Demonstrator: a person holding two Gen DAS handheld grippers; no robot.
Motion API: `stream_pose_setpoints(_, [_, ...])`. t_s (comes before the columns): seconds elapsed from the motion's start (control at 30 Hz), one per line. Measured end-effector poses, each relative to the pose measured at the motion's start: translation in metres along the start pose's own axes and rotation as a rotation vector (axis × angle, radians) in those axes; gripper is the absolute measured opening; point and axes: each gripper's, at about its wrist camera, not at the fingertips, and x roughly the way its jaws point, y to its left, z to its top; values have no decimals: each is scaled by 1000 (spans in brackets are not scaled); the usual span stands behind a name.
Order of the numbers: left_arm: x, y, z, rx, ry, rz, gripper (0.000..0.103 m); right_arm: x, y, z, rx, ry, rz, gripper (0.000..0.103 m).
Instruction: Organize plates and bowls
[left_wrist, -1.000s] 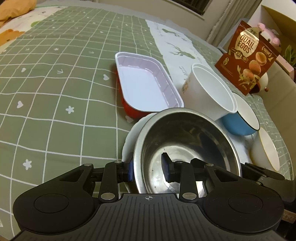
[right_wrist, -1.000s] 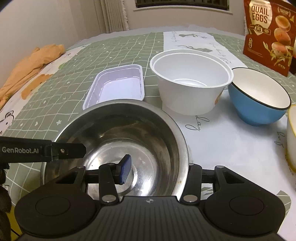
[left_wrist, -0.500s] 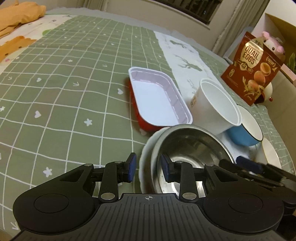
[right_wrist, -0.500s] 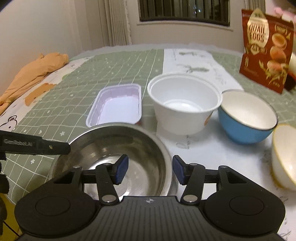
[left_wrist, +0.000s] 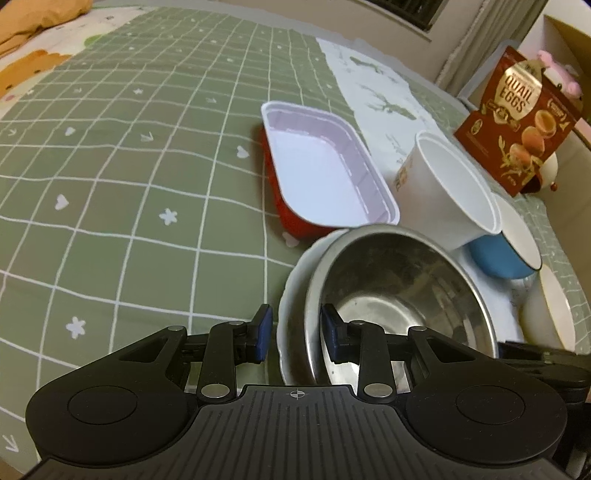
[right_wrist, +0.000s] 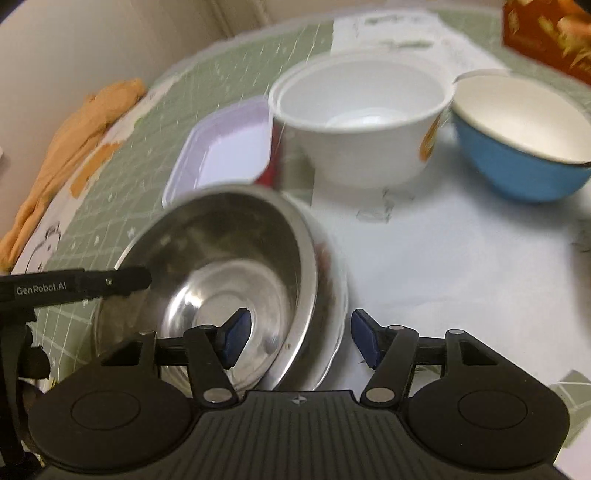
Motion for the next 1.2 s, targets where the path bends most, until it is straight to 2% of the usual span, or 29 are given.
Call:
stream_pose_setpoints(0.07, [5,-5,0,5,12,4,37,0,1,1,-23,2,29,60])
stream_pose_setpoints(0.13, [11,-11,0,14,23,45,37,-1,-1,1,-37,10,77,60])
stream_pose_setpoints(0.3, [13,-21,4,-19,23,95,39,-5,-9,-8,-67,-38,127,59])
stream_pose_setpoints(0.43, [19,-33,4,-25,37,108,42,-10,-17,-6,-62,-25,142,57])
stream_pose_setpoints(0.53, [26,-47,4,-9,48,89,42,-16,-28,-5,-43,-39,128,57])
stream_pose_setpoints(0.7, [38,-71,3,25,57,54,42,-24,-48,-7,-2,-80,52,57])
stream_pose_setpoints(0.9, [46,-84,5,43,36,103,42,-23,-55,-6,13,-93,23,58])
stream_pose_setpoints(1.2, [45,-87,3,72,39,101,42,-19,-50,-5,-18,-93,-3,61])
